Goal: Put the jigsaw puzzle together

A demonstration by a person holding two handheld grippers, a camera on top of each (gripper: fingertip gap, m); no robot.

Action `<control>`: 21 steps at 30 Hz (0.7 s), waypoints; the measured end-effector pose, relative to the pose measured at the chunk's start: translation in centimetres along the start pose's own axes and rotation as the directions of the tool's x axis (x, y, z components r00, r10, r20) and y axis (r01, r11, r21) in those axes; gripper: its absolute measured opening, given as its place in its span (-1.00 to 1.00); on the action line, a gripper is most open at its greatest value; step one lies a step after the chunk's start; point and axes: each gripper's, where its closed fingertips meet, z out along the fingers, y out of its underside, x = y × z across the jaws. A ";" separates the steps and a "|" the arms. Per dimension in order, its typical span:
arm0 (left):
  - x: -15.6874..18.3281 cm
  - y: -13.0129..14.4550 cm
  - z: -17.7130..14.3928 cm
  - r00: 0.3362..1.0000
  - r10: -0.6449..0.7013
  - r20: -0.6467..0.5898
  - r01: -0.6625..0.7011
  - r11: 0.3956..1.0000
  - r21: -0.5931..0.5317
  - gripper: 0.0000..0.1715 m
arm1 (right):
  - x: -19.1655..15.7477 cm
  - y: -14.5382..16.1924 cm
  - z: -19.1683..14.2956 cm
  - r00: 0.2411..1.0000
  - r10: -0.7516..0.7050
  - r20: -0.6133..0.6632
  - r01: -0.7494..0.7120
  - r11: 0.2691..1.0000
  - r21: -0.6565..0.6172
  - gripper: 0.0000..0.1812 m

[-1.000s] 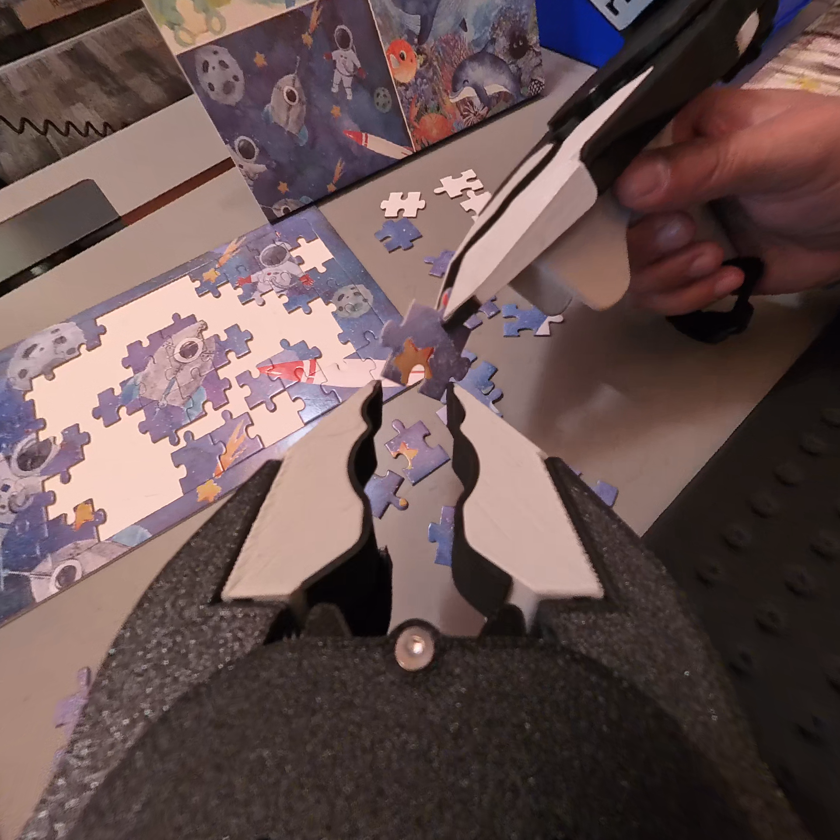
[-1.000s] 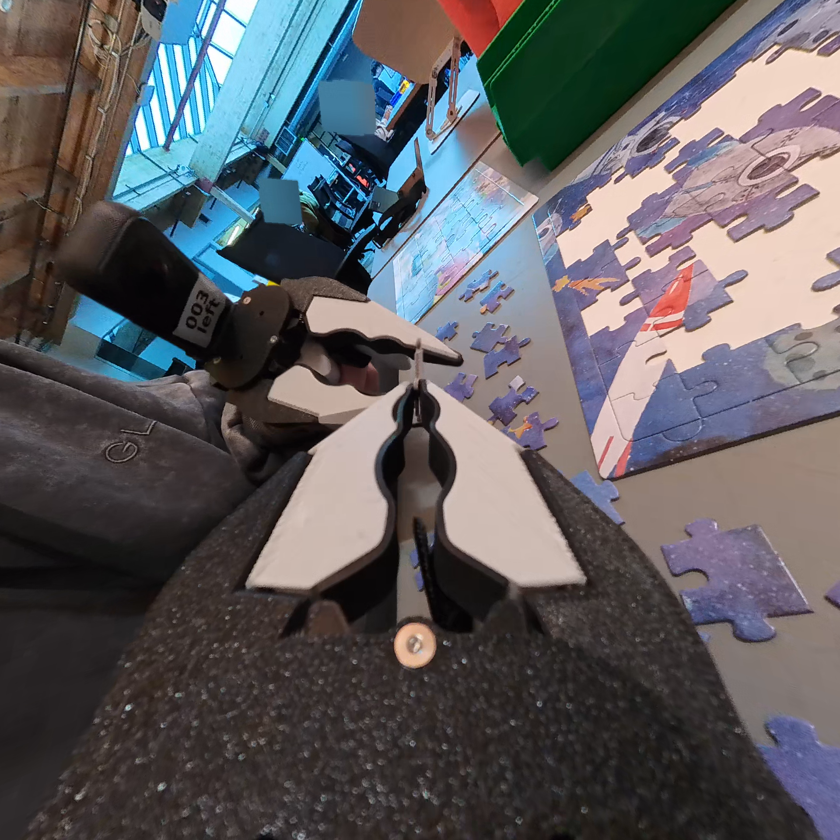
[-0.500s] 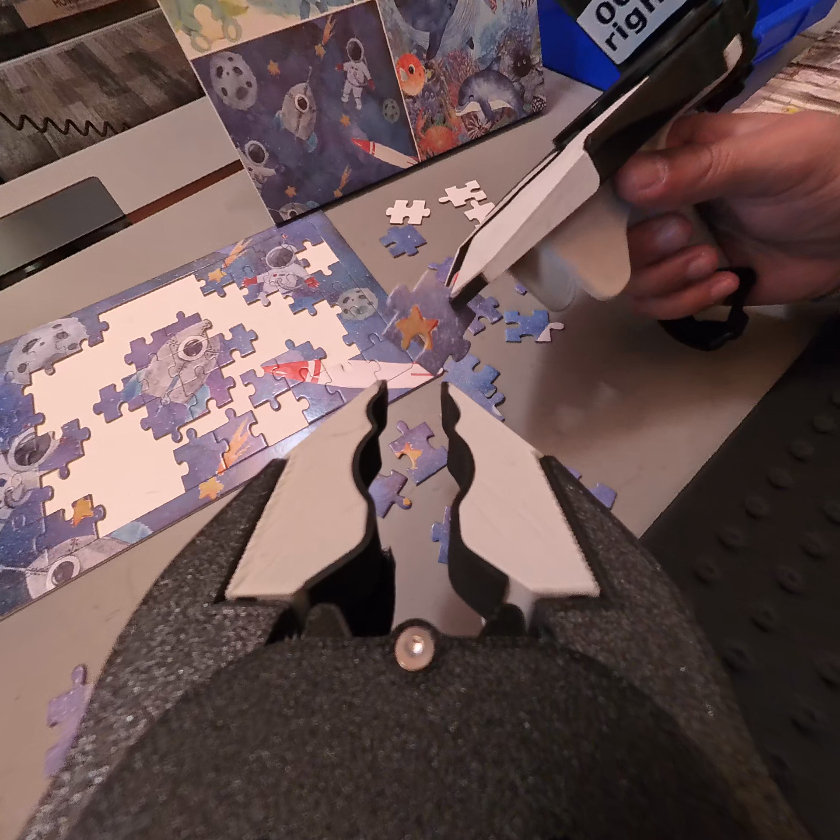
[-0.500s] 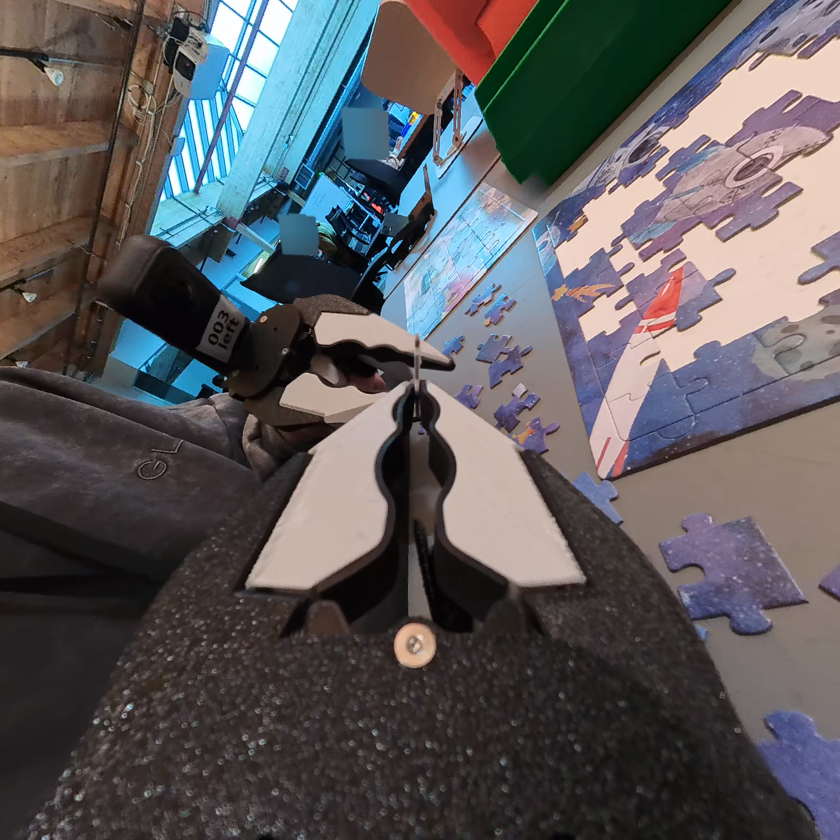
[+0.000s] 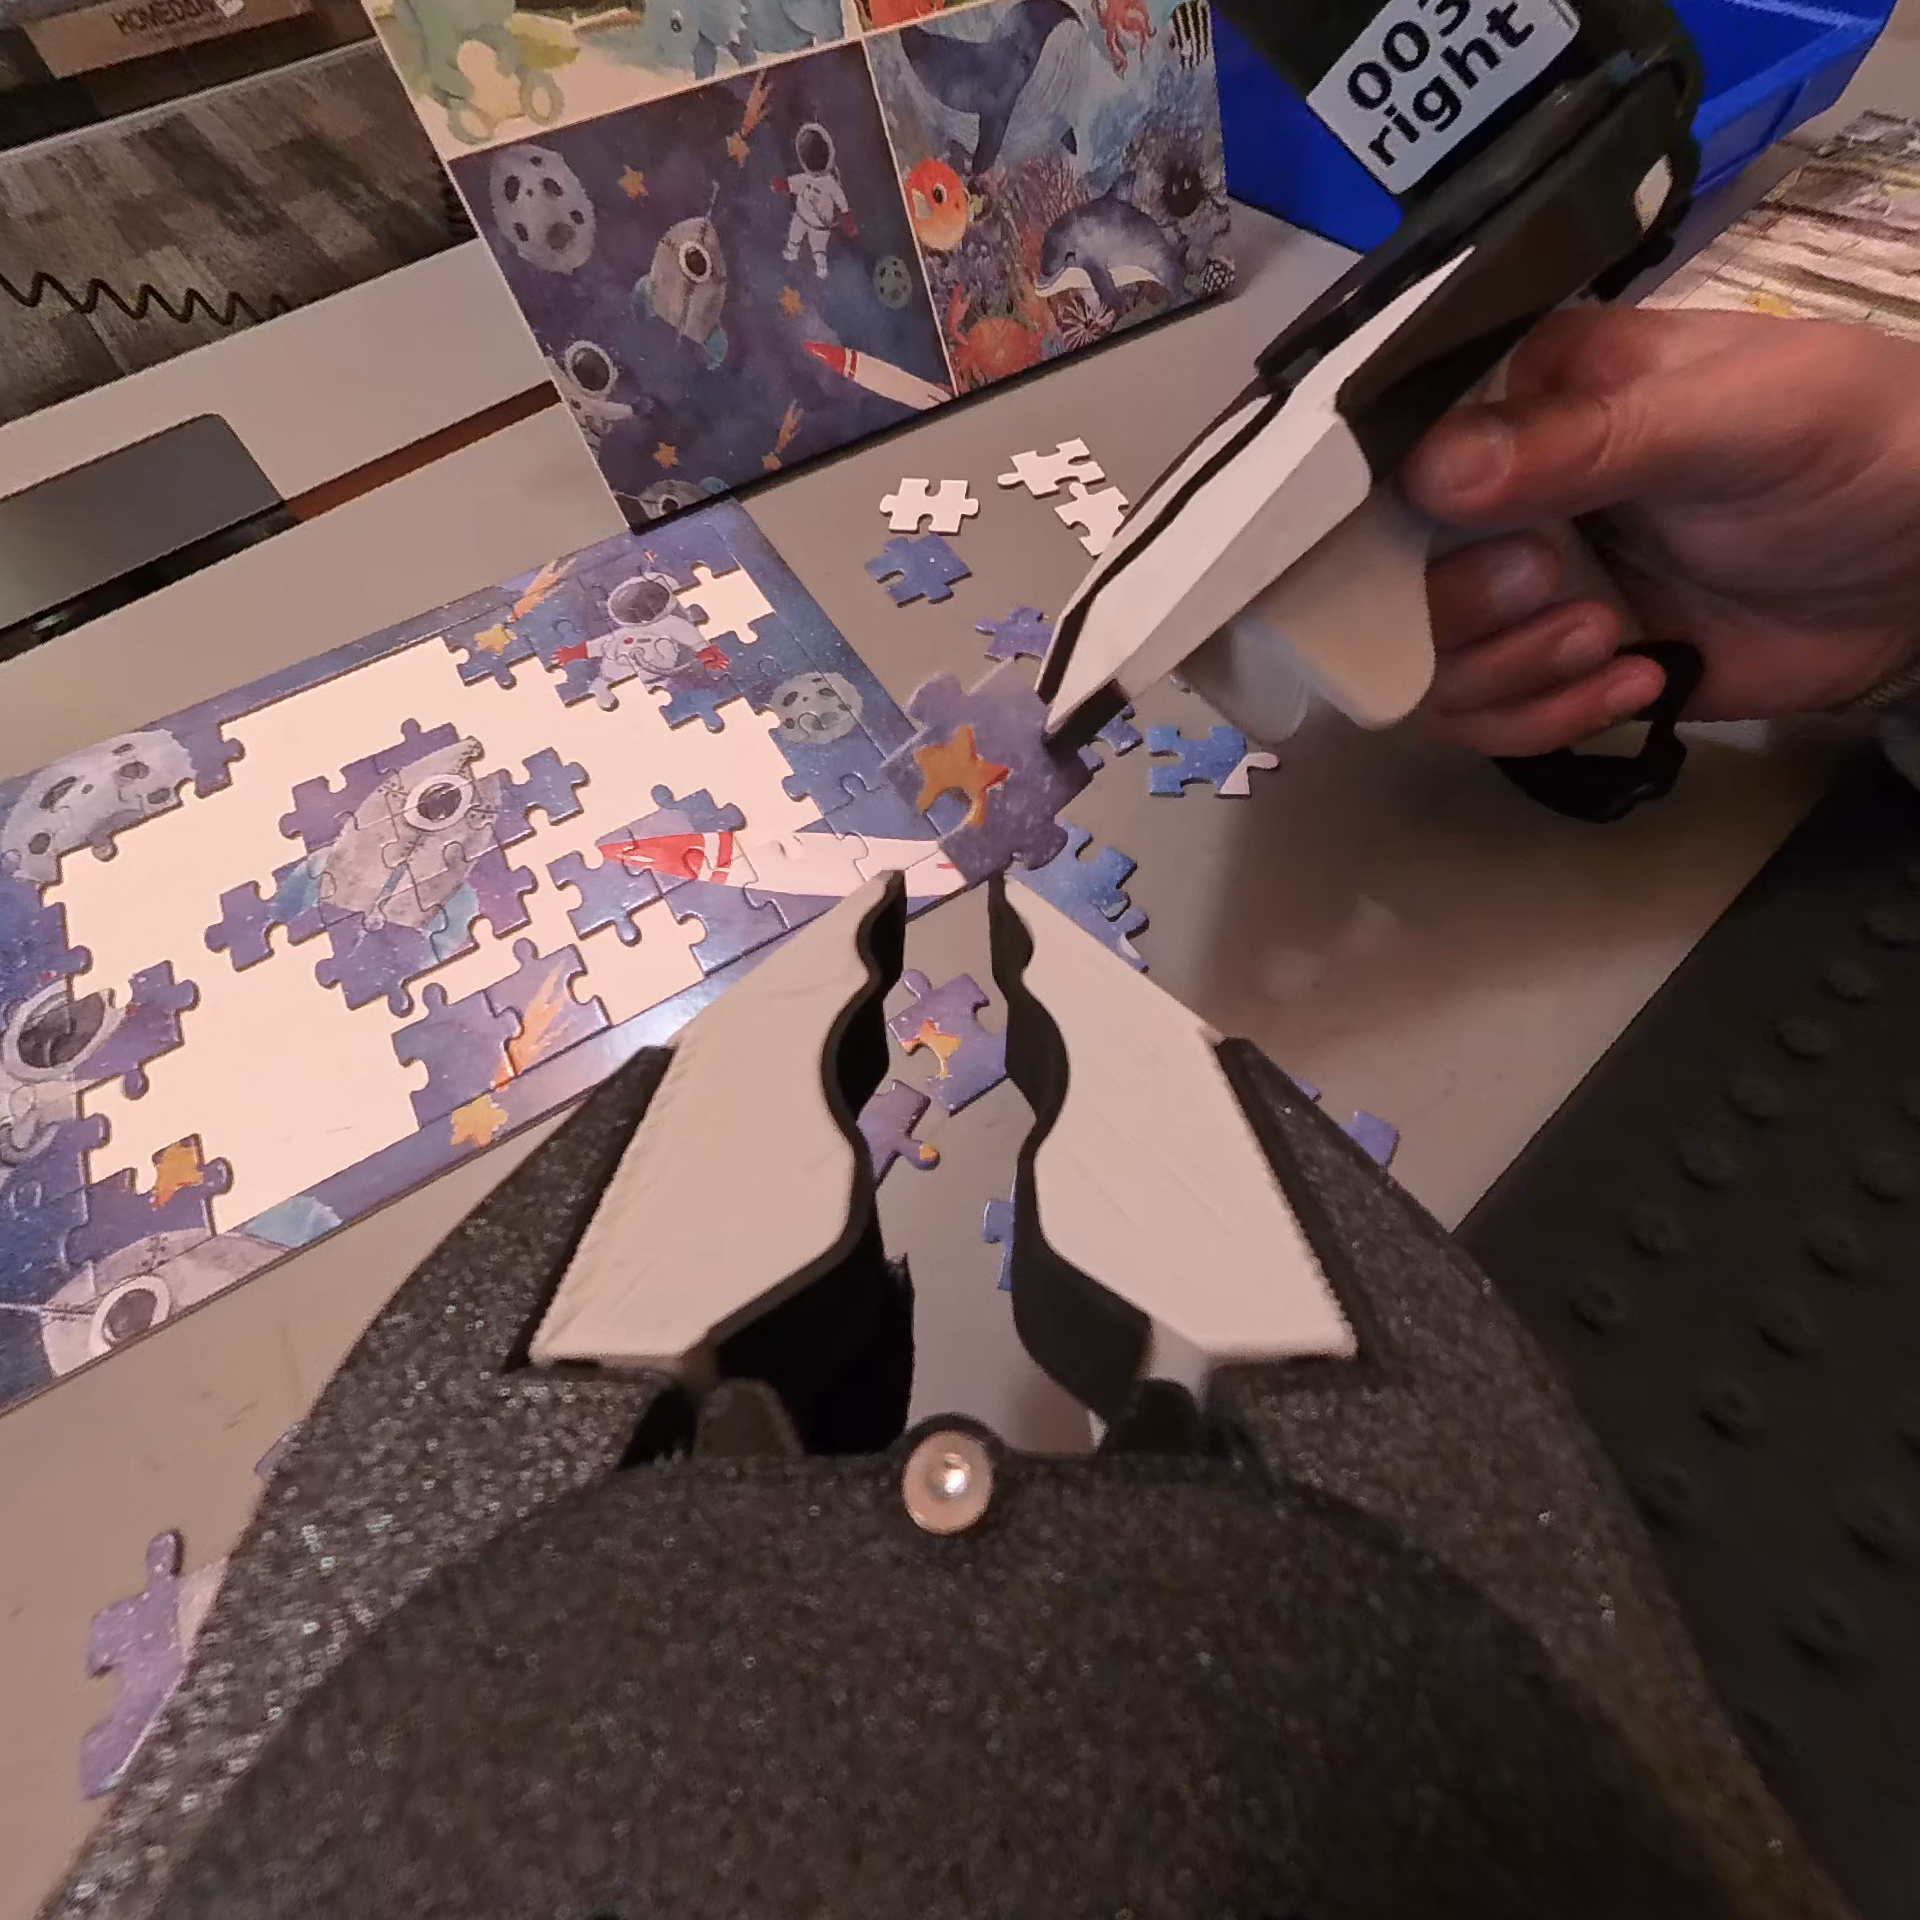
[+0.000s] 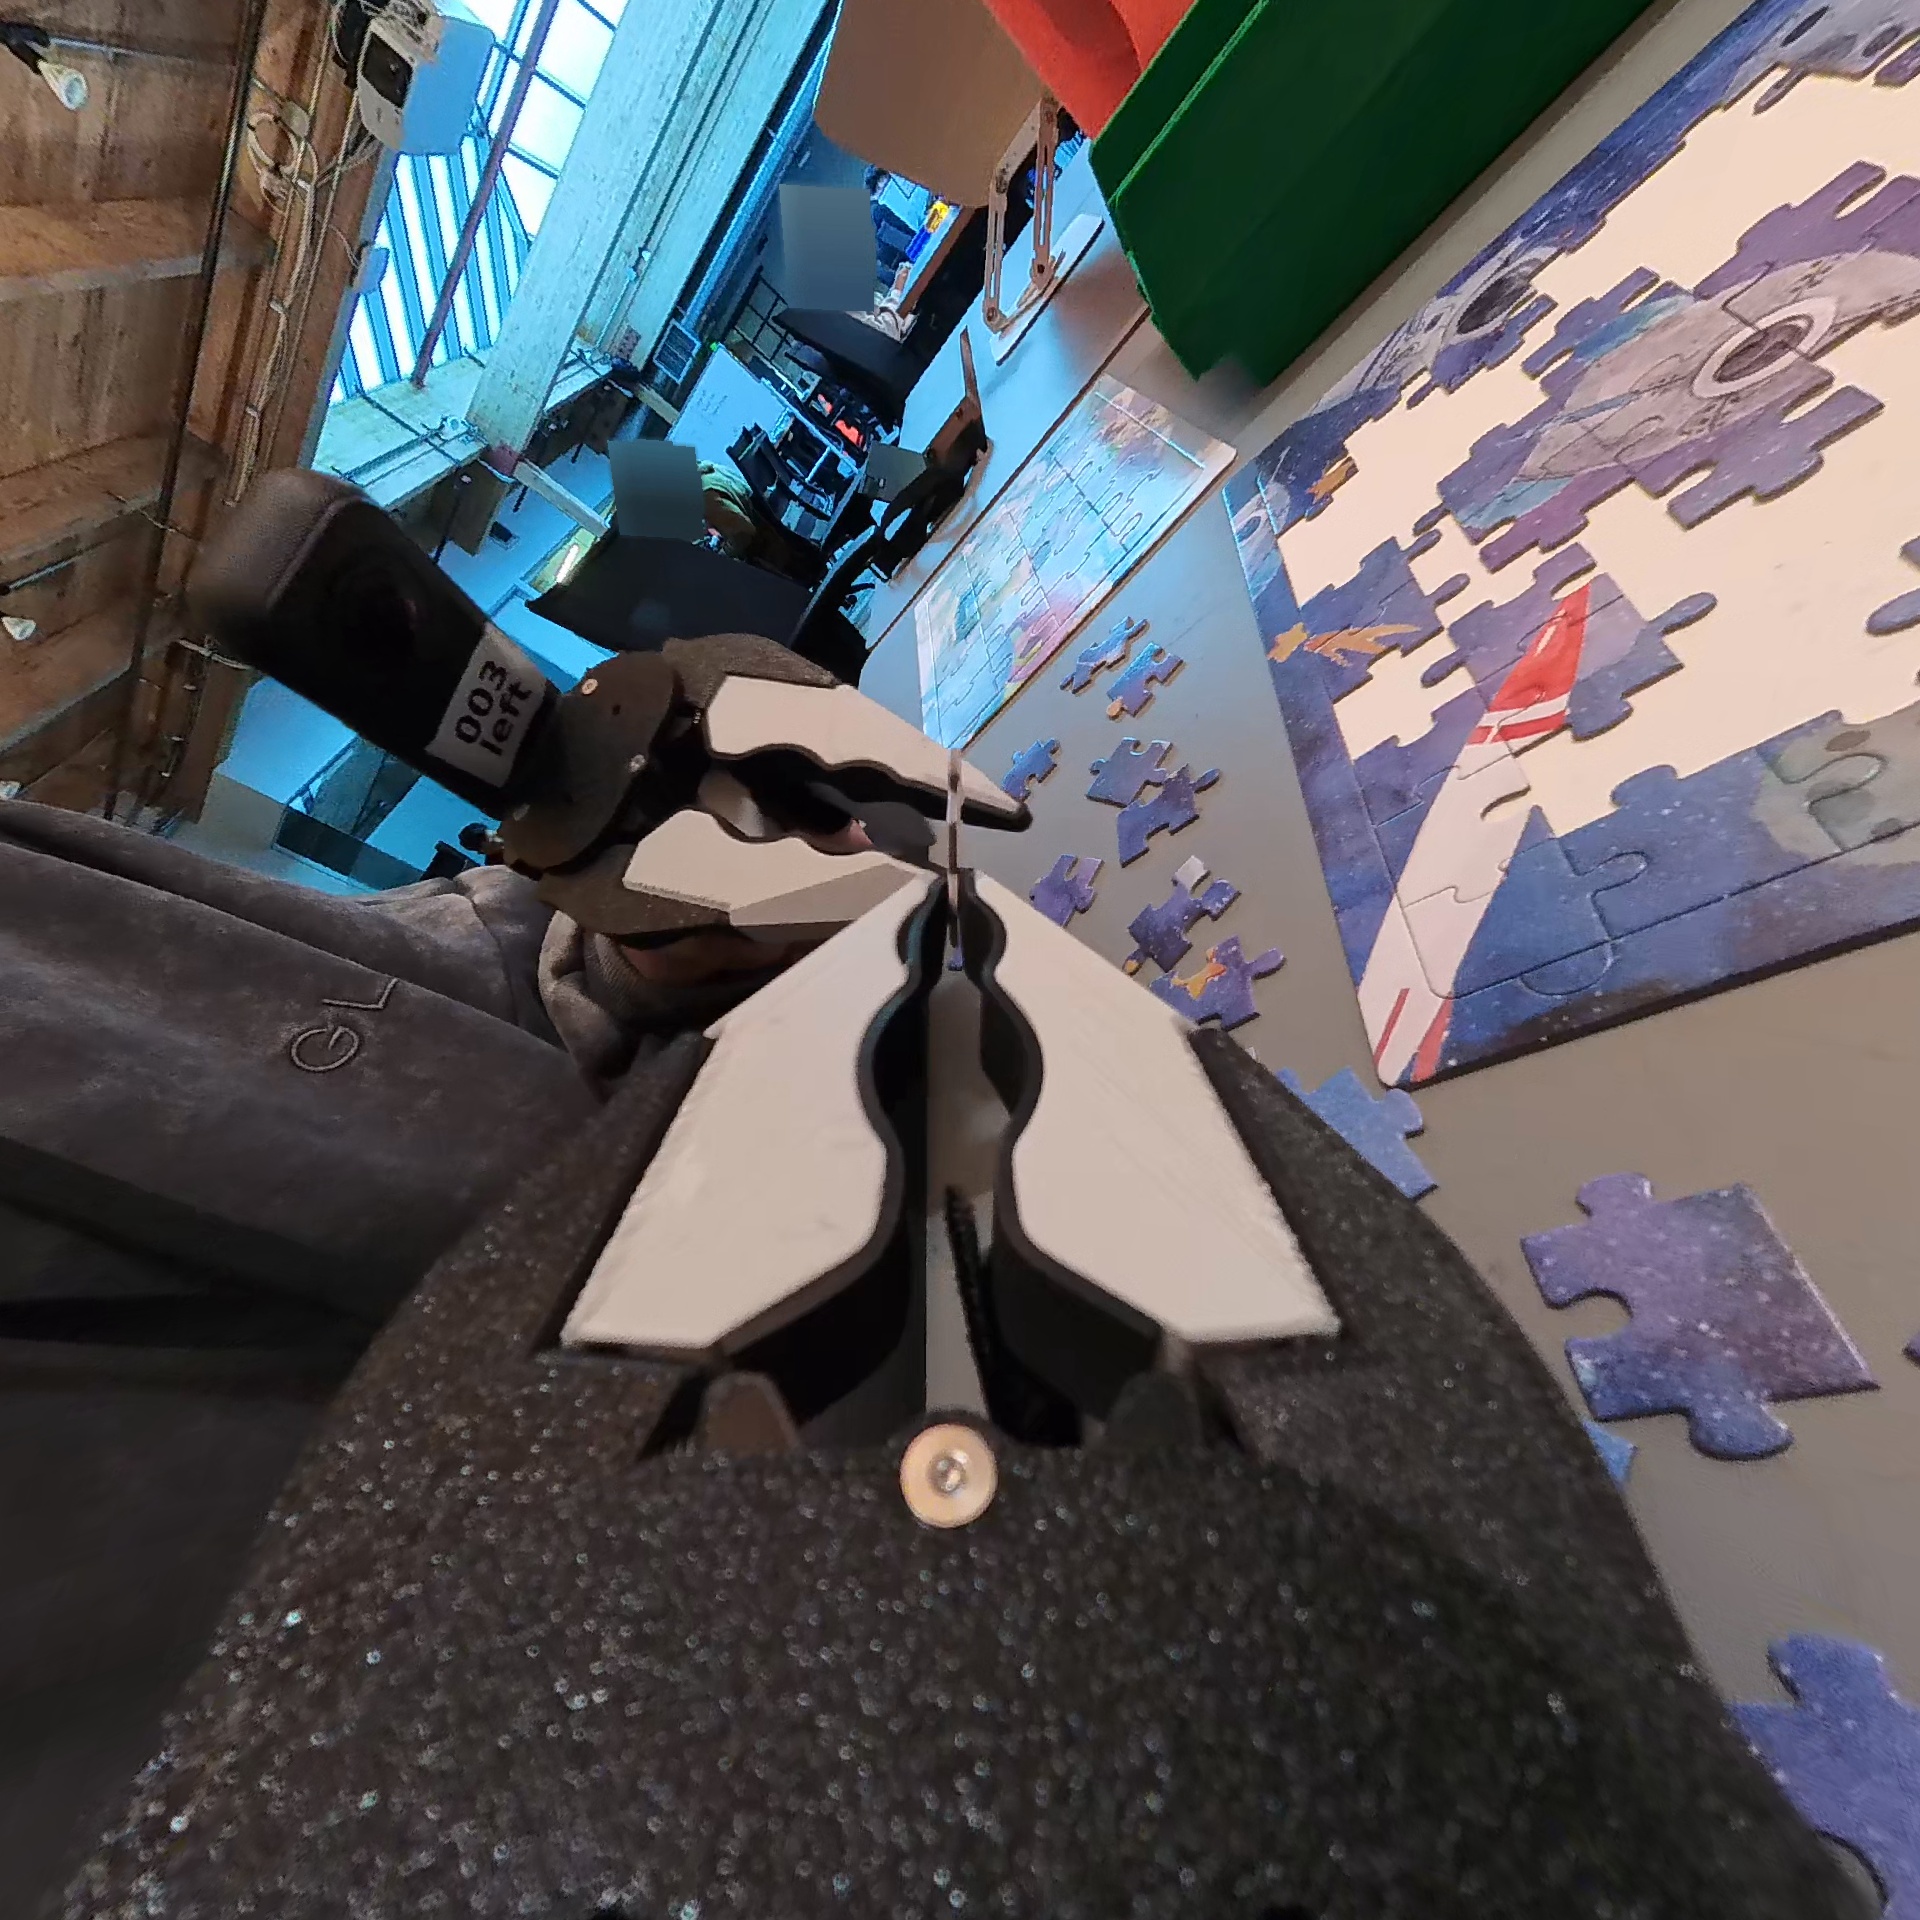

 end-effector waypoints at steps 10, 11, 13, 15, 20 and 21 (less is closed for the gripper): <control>0.1 0.5 0.4 1.000 0.012 -0.013 -0.012 1.000 -0.007 -0.82 | 1.4 0.1 -0.5 0.997 -0.012 -0.072 0.011 1.000 -0.013 -0.98; -0.1 0.6 0.4 1.000 0.019 -0.005 -0.019 1.000 -0.011 -0.82 | 1.7 0.1 -0.5 0.996 -0.013 -0.089 0.012 1.000 -0.013 -0.98; -0.3 0.9 0.5 1.000 0.023 0.006 -0.023 1.000 -0.020 -0.82 | 2.3 -0.1 -0.9 0.992 -0.014 -0.123 0.014 1.000 0.000 -0.98; -0.4 1.1 0.7 1.000 0.014 0.008 -0.014 1.000 -0.020 -0.82 | 2.7 -0.3 -1.2 0.988 -0.016 -0.155 0.017 1.000 0.003 -0.98; -0.8 1.6 1.0 1.000 -0.021 0.010 0.022 1.000 -0.022 -0.82 | 3.5 -1.0 -2.2 0.979 0.012 -0.204 -0.002 0.999 0.051 -0.98; -0.7 1.6 1.1 1.000 -0.022 0.007 0.022 1.000 -0.022 -0.82 | 3.6 -1.1 -2.5 0.978 0.019 -0.208 -0.006 0.998 0.061 -0.98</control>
